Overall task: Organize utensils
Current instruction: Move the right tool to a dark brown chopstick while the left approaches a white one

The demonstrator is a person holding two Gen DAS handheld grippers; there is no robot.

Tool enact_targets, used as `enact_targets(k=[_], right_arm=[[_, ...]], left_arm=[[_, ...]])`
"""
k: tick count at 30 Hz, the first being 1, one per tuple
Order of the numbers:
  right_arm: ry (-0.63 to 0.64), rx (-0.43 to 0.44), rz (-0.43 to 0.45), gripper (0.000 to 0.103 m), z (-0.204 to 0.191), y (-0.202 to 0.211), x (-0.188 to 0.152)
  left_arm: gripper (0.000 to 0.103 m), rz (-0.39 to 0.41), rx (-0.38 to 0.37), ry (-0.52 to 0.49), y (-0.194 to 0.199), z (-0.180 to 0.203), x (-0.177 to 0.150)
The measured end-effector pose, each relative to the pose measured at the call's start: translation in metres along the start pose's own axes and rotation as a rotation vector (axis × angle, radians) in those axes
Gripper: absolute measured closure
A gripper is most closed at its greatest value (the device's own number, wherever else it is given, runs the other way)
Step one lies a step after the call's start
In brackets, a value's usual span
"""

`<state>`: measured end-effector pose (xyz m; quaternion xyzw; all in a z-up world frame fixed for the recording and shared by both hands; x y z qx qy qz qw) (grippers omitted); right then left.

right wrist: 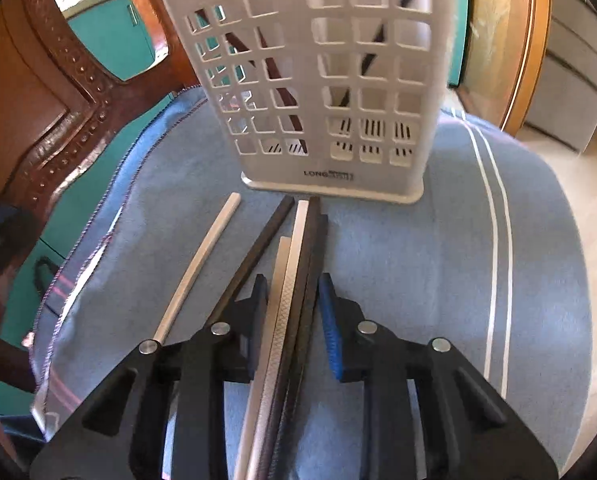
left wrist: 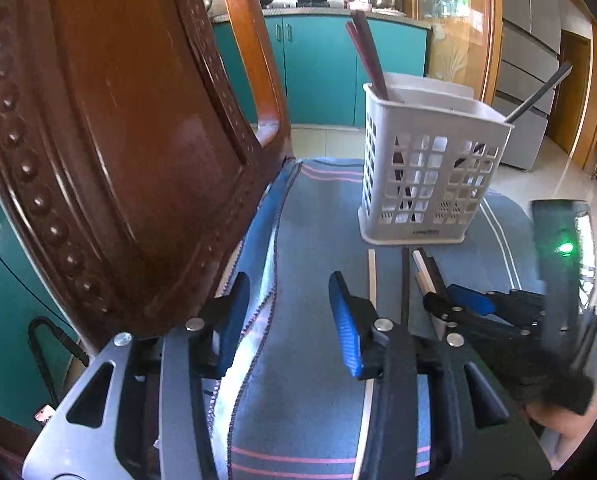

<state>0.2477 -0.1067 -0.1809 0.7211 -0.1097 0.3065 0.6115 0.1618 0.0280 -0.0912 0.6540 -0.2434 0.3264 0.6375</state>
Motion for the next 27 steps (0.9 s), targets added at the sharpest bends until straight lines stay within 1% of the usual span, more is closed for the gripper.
enact_targets(k=[1,2,3,4,7,9,11,14,16,17,18,20,25,27], right_arm=[[-0.008,0.013,-0.003,0.077,0.003,0.003,-0.002],[-0.015,0.026,-0.004,0.082,0.006,0.005,-0.003],[-0.026,0.050,0.006,0.100,0.009,0.012,-0.004],[-0.026,0.046,0.012,0.103,0.014,0.017,-0.004],[-0.021,0.042,0.030,0.102,0.025,0.025,-0.001],[-0.029,0.023,0.014,0.102,0.035,0.021,-0.005],[-0.041,0.031,-0.002,0.102,0.042,0.017,-0.008],[-0.042,0.054,-0.005,0.100,0.050,0.019,-0.014],[-0.028,0.071,0.005,0.096,0.043,0.021,-0.014],[-0.023,0.076,0.010,0.091,0.041,0.023,-0.014],[-0.014,0.078,0.015,0.083,0.038,0.024,-0.013],[0.008,0.073,0.017,0.075,0.030,0.023,-0.014],[0.073,0.027,0.031,0.073,0.017,0.023,-0.014],[0.081,0.026,0.032,0.073,0.016,0.023,-0.015]], left_arm=[[0.060,-0.010,-0.006,0.002,-0.003,0.001,-0.001],[0.060,-0.019,-0.012,0.001,-0.006,0.005,-0.001],[0.059,-0.026,-0.015,-0.001,-0.008,0.006,-0.003],[0.058,-0.035,-0.018,-0.004,-0.011,0.009,-0.004],[0.057,-0.065,-0.022,-0.012,-0.020,0.015,-0.009],[0.056,-0.081,-0.024,-0.017,-0.025,0.019,-0.011],[0.055,-0.095,-0.025,-0.019,-0.029,0.022,-0.014],[0.051,-0.112,-0.017,-0.022,-0.035,0.027,-0.017],[0.051,-0.121,-0.013,-0.027,-0.040,0.030,-0.018],[0.051,-0.125,-0.012,-0.032,-0.041,0.032,-0.020],[0.051,-0.128,-0.011,-0.036,-0.041,0.034,-0.021],[0.051,-0.134,-0.009,-0.043,-0.044,0.037,-0.023],[0.050,-0.155,0.000,-0.045,-0.051,0.038,-0.028],[0.050,-0.163,0.003,-0.038,-0.054,0.036,-0.030]])
Point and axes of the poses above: each gripper's, at about its wrist camera, not at the fingertips, and y roughly against the way its jaws point, z to its right, x to its top, the point moved 5 cm from there along -y, roughly the way its jaws point, and after that the axes turned 6 degrees about -x, right-handed, at the moved point
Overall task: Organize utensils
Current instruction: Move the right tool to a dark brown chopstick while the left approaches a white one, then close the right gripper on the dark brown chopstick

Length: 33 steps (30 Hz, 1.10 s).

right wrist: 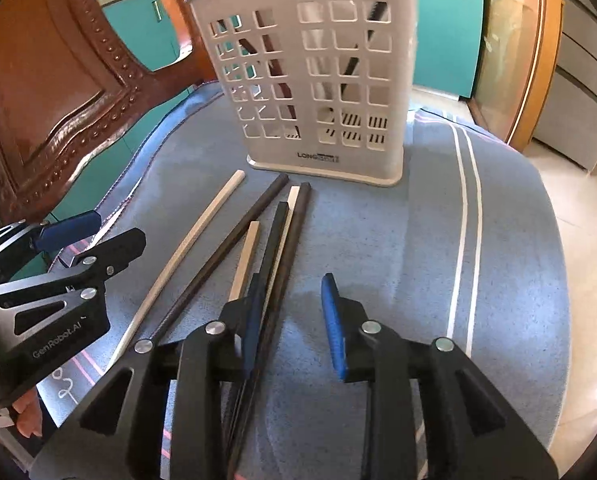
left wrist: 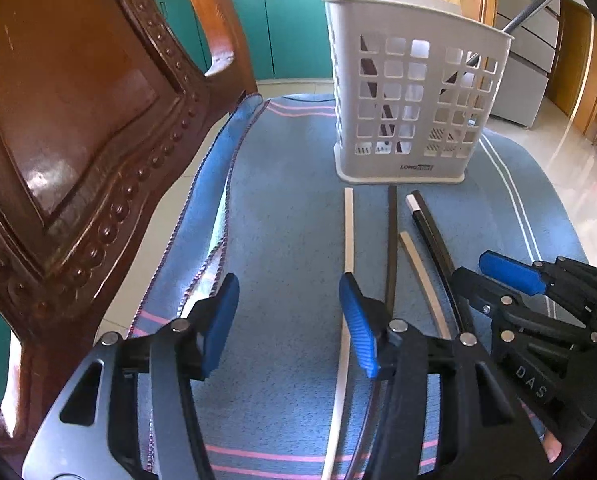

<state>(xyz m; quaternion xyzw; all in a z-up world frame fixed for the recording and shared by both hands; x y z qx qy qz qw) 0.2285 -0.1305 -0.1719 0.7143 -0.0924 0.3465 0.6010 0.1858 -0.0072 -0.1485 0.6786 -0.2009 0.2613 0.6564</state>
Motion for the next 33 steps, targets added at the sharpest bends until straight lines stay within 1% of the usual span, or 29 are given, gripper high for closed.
enact_targets(k=[1,3,4,5,6,7,8,9,11,14,17,18,22,25,27,30,32,33], right_arm=[[0.003,-0.007,-0.016,0.073,0.000,-0.003,-0.001],[-0.014,0.017,-0.027,0.072,0.000,-0.008,-0.003],[-0.010,0.014,-0.026,0.072,0.000,-0.008,-0.003],[-0.010,0.025,-0.030,0.083,-0.001,-0.008,-0.002],[-0.029,0.055,-0.040,0.091,-0.001,-0.009,-0.002],[-0.059,0.086,-0.054,0.092,0.001,-0.008,-0.002],[-0.067,0.089,-0.051,0.099,0.003,-0.006,-0.002],[-0.068,0.085,-0.046,0.103,0.005,-0.004,-0.001],[-0.084,0.087,-0.039,0.103,0.010,0.000,0.000],[-0.098,0.054,-0.039,0.102,0.019,0.001,0.000],[-0.112,0.095,-0.045,0.102,0.025,0.001,-0.002],[-0.107,0.097,-0.042,0.100,0.023,0.001,-0.001],[-0.085,0.075,-0.033,0.098,0.015,-0.006,0.006],[-0.089,0.033,-0.039,0.097,0.014,-0.018,0.016],[-0.098,0.027,-0.035,0.092,0.015,-0.022,0.023],[-0.161,0.080,-0.040,0.091,0.018,-0.024,0.026],[-0.141,0.061,-0.036,0.088,0.015,-0.023,0.027],[-0.116,0.042,-0.043,0.084,0.013,-0.025,0.027]], left_arm=[[0.049,-0.002,-0.001,0.004,0.000,-0.001,0.000],[0.049,-0.011,-0.015,0.027,0.000,-0.006,-0.002],[0.049,-0.016,-0.027,0.044,-0.001,-0.009,-0.002],[0.049,-0.019,-0.034,0.055,-0.002,-0.011,-0.001],[0.049,-0.025,-0.046,0.071,-0.003,-0.014,-0.001],[0.049,-0.030,-0.054,0.082,-0.003,-0.015,-0.002],[0.049,-0.034,-0.061,0.090,-0.005,-0.016,-0.002],[0.049,-0.039,-0.068,0.098,-0.004,-0.018,-0.002],[0.049,-0.047,-0.079,0.108,-0.007,-0.019,-0.002],[0.049,-0.054,-0.081,0.110,-0.011,-0.019,-0.002],[0.049,-0.064,-0.088,0.097,-0.017,-0.014,-0.003],[0.049,-0.067,-0.088,0.092,-0.018,-0.012,-0.003],[0.049,-0.088,-0.078,0.078,-0.026,-0.008,-0.006],[0.046,-0.087,-0.074,0.066,-0.028,-0.005,-0.006],[0.045,-0.085,-0.076,0.058,-0.028,-0.004,-0.007],[0.044,-0.084,-0.077,0.058,-0.028,-0.004,-0.007],[0.044,-0.084,-0.076,0.060,-0.026,-0.005,-0.008],[0.044,-0.084,-0.077,0.060,-0.023,-0.006,-0.010]])
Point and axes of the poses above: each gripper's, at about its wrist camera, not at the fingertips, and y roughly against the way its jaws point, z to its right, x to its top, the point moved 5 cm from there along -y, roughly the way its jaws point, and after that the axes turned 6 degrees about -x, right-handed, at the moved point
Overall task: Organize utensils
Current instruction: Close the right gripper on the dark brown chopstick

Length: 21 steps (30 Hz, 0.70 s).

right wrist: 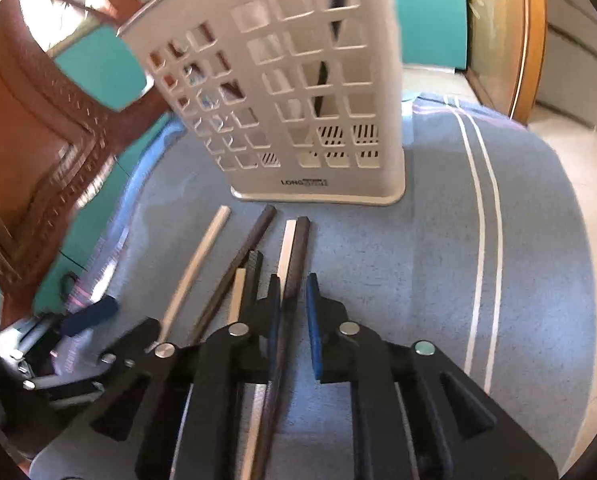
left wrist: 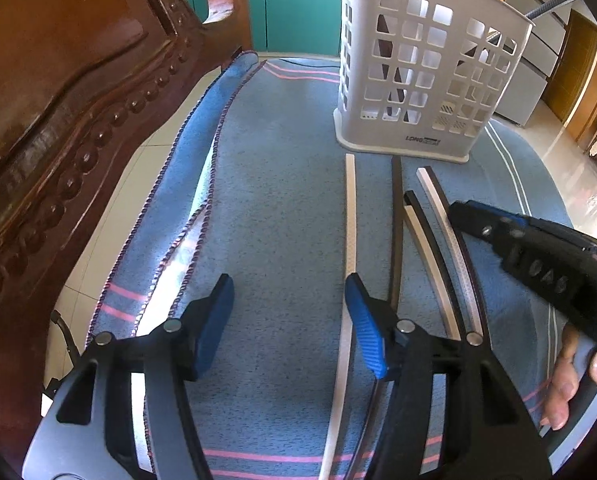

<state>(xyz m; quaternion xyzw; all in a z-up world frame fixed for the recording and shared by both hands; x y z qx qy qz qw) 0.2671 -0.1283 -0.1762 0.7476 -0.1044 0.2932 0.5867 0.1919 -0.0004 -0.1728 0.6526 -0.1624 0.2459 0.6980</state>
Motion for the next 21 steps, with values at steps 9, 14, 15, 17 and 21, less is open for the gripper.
enact_targets(k=[9,14,15,17,21], right_arm=[[0.045,-0.050,0.004,0.088,-0.014,-0.009,-0.003],[-0.045,0.030,-0.015,0.089,0.004,0.006,-0.013],[-0.061,0.046,-0.012,0.089,0.008,0.011,-0.015],[-0.088,0.091,0.016,0.090,0.015,0.024,-0.016],[-0.060,0.048,0.066,0.086,0.024,0.038,-0.014]], left_arm=[[0.041,0.003,0.007,-0.006,0.002,-0.002,-0.001],[0.042,0.002,0.007,-0.008,0.004,-0.002,-0.003],[0.042,0.002,0.007,-0.008,0.004,-0.002,-0.003],[0.042,0.003,0.009,-0.009,0.004,-0.002,-0.003],[0.042,0.003,0.012,-0.010,0.006,-0.002,-0.004]])
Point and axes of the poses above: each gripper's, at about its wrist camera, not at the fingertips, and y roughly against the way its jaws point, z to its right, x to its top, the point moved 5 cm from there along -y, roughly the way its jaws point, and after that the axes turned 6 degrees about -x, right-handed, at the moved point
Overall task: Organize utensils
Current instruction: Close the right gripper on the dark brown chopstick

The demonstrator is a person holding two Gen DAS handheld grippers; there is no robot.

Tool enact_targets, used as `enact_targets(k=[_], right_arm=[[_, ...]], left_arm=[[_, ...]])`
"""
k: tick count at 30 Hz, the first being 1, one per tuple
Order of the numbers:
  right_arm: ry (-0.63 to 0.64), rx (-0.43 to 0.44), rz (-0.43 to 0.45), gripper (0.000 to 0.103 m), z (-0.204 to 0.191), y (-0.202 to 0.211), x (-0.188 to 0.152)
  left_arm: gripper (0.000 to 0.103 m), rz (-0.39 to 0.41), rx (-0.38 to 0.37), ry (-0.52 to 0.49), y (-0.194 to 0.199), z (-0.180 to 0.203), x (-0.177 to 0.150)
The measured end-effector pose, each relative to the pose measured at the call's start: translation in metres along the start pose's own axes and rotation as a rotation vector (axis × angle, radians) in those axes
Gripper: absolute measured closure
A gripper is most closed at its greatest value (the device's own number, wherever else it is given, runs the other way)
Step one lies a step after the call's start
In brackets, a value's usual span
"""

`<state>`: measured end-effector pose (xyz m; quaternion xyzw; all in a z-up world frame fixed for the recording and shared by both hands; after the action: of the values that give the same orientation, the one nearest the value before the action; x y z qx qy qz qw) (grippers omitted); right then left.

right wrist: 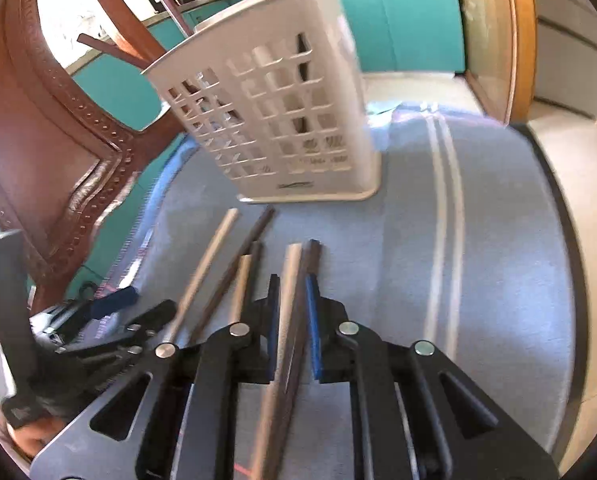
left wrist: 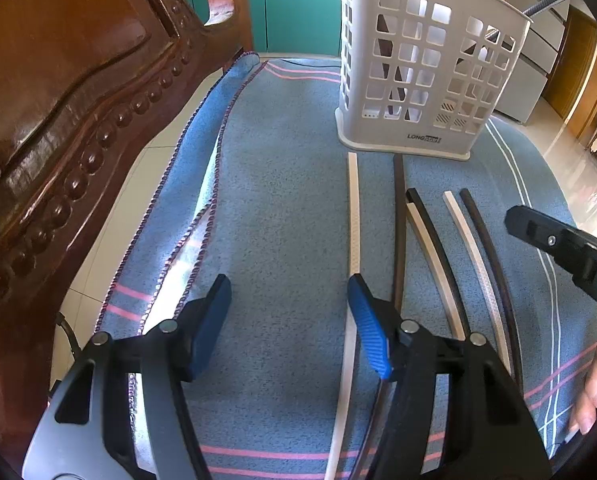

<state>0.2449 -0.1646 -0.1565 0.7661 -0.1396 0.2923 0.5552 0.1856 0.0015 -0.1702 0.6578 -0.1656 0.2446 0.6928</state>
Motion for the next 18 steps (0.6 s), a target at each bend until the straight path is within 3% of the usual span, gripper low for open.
enact_targets(k=[7,14,16,18], right_arm=[[0.051,-0.070,-0.071,0.079,0.005,-0.016,-0.011],[0.122,-0.139,-0.046,0.075,-0.006,-0.020,-0.016],[0.123,-0.145,-0.045,0.078,-0.006,-0.020,-0.016],[0.121,-0.154,-0.043,0.091,-0.005,-0.020,-0.016]], left_arm=[[0.039,-0.003,-0.001,-0.013,0.000,0.005,0.000],[0.039,-0.008,-0.002,-0.026,0.001,0.007,-0.004],[0.039,-0.010,-0.001,-0.028,0.002,0.007,-0.005],[0.039,-0.011,0.000,-0.029,0.002,0.006,-0.006]])
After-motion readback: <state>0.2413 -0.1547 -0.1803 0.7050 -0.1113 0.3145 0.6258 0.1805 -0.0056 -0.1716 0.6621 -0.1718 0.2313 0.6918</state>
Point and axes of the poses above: each gripper's, at about its wrist camera, not at the fingertips, and y roughly against the way its jaws point, z to its right, x to its top, the point moved 5 cm from there along -y, roughly the way its jaws point, and after that the axes turned 6 degrees about -x, right-handed, at the moved point
